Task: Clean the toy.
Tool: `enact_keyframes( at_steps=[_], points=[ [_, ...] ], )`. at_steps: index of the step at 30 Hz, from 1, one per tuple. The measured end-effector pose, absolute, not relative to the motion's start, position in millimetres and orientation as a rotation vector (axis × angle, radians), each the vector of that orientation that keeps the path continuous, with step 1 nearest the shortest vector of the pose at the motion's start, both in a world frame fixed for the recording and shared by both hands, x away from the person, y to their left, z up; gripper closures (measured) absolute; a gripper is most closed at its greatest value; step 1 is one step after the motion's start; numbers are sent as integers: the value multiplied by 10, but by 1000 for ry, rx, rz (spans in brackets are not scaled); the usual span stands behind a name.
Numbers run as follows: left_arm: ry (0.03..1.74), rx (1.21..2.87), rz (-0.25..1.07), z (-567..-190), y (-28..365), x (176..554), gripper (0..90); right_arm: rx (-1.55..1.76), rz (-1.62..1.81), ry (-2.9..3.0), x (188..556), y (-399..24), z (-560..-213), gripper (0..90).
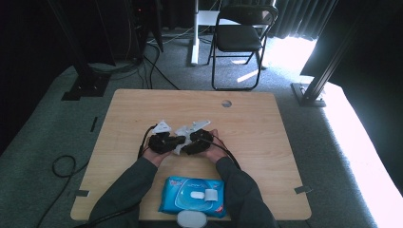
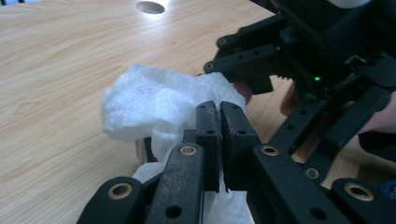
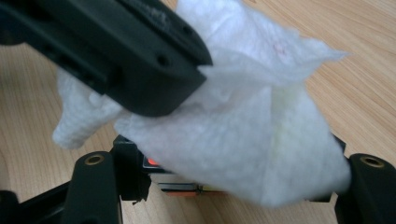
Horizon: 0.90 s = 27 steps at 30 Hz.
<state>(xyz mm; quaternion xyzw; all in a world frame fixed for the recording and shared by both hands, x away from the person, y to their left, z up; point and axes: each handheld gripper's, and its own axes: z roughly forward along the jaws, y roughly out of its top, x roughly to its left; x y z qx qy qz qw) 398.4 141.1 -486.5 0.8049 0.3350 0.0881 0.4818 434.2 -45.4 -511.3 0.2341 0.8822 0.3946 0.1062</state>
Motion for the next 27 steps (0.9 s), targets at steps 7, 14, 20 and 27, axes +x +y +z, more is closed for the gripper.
enact_keyframes(
  at_steps=[7, 14, 20, 27],
  points=[
    [785, 1978, 200, -4850, 1377, 3975, 867, 683, 1161, 2596, 4336, -456, -5100, 340],
    [789, 1979, 224, -4844, 1369, 3976, 868, 669, 1162, 2603, 4324, -450, -5094, 340],
    [819, 1960, 248, -4849, 1394, 3995, 870, 637, 1155, 2612, 4294, -427, -5087, 340],
    [862, 1941, 282, -4835, 1451, 4038, 869, 613, 1158, 2619, 4268, -410, -5074, 340]
  ],
)
